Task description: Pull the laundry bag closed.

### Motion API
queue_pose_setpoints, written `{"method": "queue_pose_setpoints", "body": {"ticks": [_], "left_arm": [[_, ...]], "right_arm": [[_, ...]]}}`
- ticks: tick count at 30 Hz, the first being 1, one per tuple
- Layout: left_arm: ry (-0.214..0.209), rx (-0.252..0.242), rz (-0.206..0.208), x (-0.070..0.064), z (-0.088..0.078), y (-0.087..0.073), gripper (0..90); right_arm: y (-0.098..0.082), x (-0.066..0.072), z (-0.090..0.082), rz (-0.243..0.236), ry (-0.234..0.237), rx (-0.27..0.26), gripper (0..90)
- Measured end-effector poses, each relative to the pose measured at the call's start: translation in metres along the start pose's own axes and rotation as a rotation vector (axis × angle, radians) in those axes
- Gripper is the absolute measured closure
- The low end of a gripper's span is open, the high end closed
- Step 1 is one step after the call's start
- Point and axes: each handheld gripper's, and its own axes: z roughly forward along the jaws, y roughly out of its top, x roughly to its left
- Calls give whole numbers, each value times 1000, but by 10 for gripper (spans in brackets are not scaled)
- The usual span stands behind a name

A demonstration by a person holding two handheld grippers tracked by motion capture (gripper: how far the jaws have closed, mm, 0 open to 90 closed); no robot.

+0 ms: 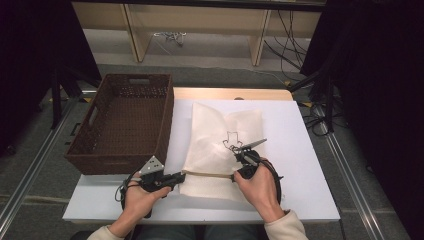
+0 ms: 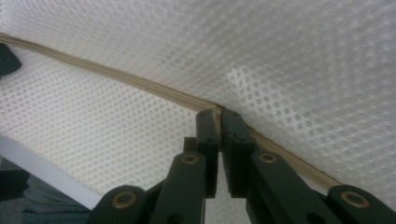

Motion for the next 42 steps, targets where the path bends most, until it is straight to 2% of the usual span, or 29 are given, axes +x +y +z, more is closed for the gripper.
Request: {"method": "queue_pose_setpoints", "body": {"ticks": [1, 2, 5, 6, 8, 10, 13, 14, 15, 18, 19, 20, 22, 25, 26, 28, 30, 31, 32, 34, 35, 42], "left_arm": [[0, -1, -1, 0, 0, 0, 850], [1, 2, 1, 0, 0, 0, 850], [4, 0, 4, 1, 0, 0, 850], [1, 4, 3, 1, 0, 0, 850], [1, 2, 12, 1, 0, 0, 850], [0, 2, -1, 0, 0, 0, 850], [-2, -1, -3, 0, 0, 0, 850], [-4, 0, -4, 0, 0, 0, 850], [-2, -1, -5, 0, 0, 0, 850], [-1, -2, -5, 0, 0, 1, 850], [-4, -4, -5, 0, 0, 0, 850], [-3, -1, -5, 0, 0, 0, 850], [-1, -2, -4, 0, 0, 0, 850], [0, -3, -1, 0, 0, 0, 850], [0, -1, -2, 0, 0, 0, 850], [1, -3, 0, 0, 0, 0, 850], [-2, -2, -4, 0, 0, 0, 850], [-3, -3, -5, 0, 0, 0, 850], [-2, -2, -4, 0, 0, 0, 850], [-3, -3, -5, 0, 0, 0, 850], [-3, -3, -5, 0, 0, 0, 850], [-3, -3, -5, 0, 0, 0, 850]], "right_arm": [[0, 2, -2, 37, 4, 26, 876], [0, 1, -2, 20, 5, 21, 876], [1, 1, -2, 18, 11, 19, 876], [1, -2, 1, -18, 6, -10, 876], [0, -2, 1, -18, 8, -9, 876], [0, 1, -2, 28, 14, 24, 876], [0, -2, -1, -6, -3, -2, 876], [0, -2, -1, -4, 1, -1, 876], [0, 1, -3, 33, 10, 21, 876], [0, 0, -3, 22, 4, 12, 876], [1, -3, -1, -7, 5, -9, 876], [1, -4, -1, -15, 7, -13, 876], [0, -2, -1, 7, -3, 2, 876], [0, -4, -3, 4, 1, 0, 876], [0, -5, -3, -13, -2, 1, 876], [0, -3, -4, 23, 4, 5, 876], [0, -6, -2, -6, -1, -15, 876], [0, -4, -2, 12, -3, -1, 876], [0, -6, -2, -10, -5, -9, 876], [0, -6, -3, -16, 6, -6, 876], [-1, -4, -4, 16, 7, 9, 876], [-1, -5, -4, 24, -5, 6, 876]]}}
